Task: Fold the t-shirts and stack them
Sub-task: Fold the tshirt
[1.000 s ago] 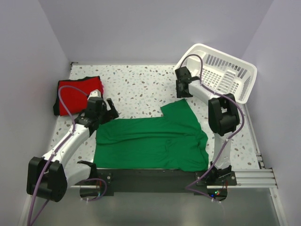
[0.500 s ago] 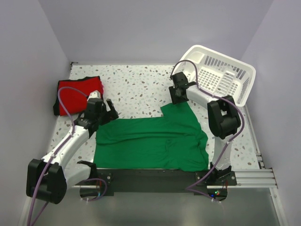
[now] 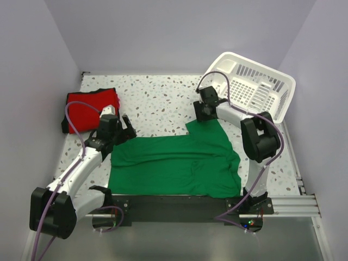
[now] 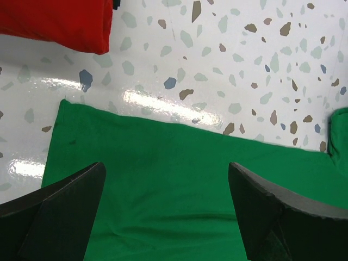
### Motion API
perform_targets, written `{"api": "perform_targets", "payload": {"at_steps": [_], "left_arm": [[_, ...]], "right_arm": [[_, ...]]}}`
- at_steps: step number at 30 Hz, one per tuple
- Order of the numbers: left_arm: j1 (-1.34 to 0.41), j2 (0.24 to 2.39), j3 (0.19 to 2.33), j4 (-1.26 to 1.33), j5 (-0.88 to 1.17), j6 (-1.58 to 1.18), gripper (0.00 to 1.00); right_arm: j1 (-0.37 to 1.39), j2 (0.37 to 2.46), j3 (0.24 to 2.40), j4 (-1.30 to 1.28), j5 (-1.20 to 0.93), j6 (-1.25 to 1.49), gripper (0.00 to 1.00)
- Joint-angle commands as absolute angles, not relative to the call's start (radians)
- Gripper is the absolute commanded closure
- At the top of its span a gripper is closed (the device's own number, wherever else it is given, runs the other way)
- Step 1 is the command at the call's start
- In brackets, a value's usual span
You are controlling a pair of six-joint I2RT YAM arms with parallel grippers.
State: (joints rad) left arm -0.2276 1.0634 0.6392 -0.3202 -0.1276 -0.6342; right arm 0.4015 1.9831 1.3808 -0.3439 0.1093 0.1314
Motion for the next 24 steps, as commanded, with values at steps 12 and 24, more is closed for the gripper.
{"api": "perform_targets", "payload": {"at_steps": [12, 24], "left_arm": [[-0.230, 1.045, 0.615, -0.279, -0.140, -0.618, 0.00], [-0.230, 1.037, 0.606, -0.285, -0.149, -0.617, 0.00]], "right_arm": [[0.476, 1.943, 1.397, -0.365, 0.115, 0.014, 0.44], [0.474, 2.052, 1.430, -0.393, 0.124, 0.054, 0.45]]}}
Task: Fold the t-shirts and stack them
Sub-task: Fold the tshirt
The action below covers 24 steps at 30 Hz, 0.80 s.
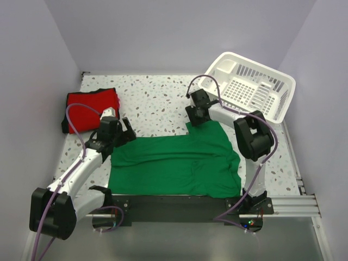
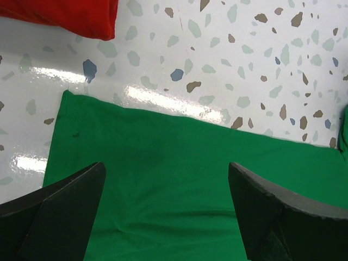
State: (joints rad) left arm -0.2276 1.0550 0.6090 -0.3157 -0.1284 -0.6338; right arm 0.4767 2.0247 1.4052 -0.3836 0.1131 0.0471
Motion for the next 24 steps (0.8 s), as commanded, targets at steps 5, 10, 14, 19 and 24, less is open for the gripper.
{"api": "perform_targets", "payload": {"at_steps": [5, 10, 14, 19, 24], "left_arm": [[-0.229, 1.046, 0.609, -0.291, -0.167, -0.601, 0.00], [-0.229, 1.114, 0.638, -0.321, -0.235, -0.594, 0.01], [-0.212, 1.193, 0.672, -0.311, -0.288, -0.589, 0.03], [-0.146, 1.246, 0.673, -0.247, -0.316, -0.574, 0.15], [-0.089, 1.311, 0.663, -0.161, -0.302, -0.546, 0.29]], "right_arm": [[0.474, 2.077, 1.451, -0.391, 0.120, 0.072, 0.49], [0.474, 2.080, 1.447, -0.406, 0.124, 0.080, 0.69], [0.474, 2.051, 1.427, -0.429, 0.181, 0.092, 0.80], [0.471, 1.997, 1.382, -0.442, 0.221, 0.103, 0.92], [0.471, 1.974, 1.358, -0.448, 0.222, 0.118, 0.92]]}}
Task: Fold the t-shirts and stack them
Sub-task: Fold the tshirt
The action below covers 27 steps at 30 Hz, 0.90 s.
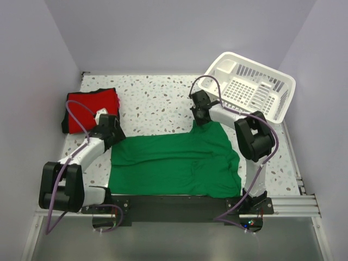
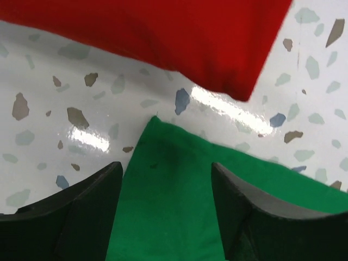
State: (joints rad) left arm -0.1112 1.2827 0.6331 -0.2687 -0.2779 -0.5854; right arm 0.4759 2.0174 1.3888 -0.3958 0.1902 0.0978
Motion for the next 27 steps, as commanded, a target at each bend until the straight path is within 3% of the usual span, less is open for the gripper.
{"api": "perform_targets", "payload": {"at_steps": [1, 7, 16, 21, 27], "left_arm": [[-0.087, 1.322, 0.664, -0.150, -0.302, -0.546, 0.31], [-0.077, 1.402, 0.692, -0.118, -0.346, -0.543, 0.54], [-0.060, 1.485, 0.730, -0.100, -0.362, -0.532, 0.57], [-0.060, 1.537, 0.745, -0.097, -0.338, -0.546, 0.66], [-0.060, 1.528, 0.738, -0.124, -0.337, -0.569, 0.66]], "right_arm": [[0.469, 1.973, 1.356, -0.451, 0.221, 0.121, 0.92], [0.469, 1.967, 1.354, -0.462, 0.219, 0.126, 0.92], [0.468, 1.960, 1.355, -0.472, 0.219, 0.115, 0.92], [0.466, 1.953, 1.344, -0.474, 0.227, 0.106, 0.92], [0.460, 1.956, 1.344, -0.472, 0.224, 0.103, 0.93]]}}
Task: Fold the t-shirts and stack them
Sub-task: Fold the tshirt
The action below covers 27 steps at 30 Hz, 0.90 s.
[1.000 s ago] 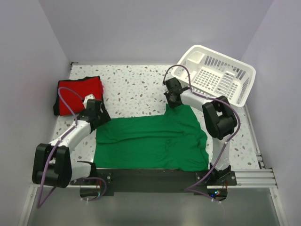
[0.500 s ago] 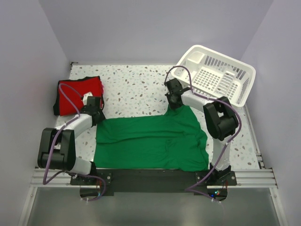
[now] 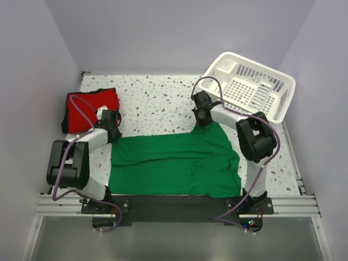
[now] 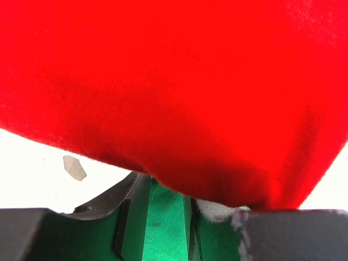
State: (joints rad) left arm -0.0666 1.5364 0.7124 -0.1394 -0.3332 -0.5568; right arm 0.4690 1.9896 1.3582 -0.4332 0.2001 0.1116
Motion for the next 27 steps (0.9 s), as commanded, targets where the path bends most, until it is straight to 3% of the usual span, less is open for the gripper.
{"api": "perform_targets", "payload": {"at_steps": [1, 6, 10, 27], "left_arm": [[-0.060, 1.526, 0.730, -0.124, -0.334, -0.571, 0.66], [-0.060, 1.532, 0.716, -0.135, -0.308, -0.586, 0.75], [-0.060, 1.531, 0.706, -0.126, -0.278, -0.586, 1.00], [-0.060, 1.513, 0.877, -0.111, -0.201, -0.531, 1.00]], "right_arm": [[0.462, 1.957, 1.345, -0.472, 0.224, 0.103, 0.93], [0.457, 1.963, 1.368, -0.482, 0.225, 0.103, 0.93], [0.456, 1.960, 1.403, -0.517, 0.258, 0.110, 0.99], [0.440, 2.005, 1.690, -0.669, 0.380, 0.130, 1.00]]}}
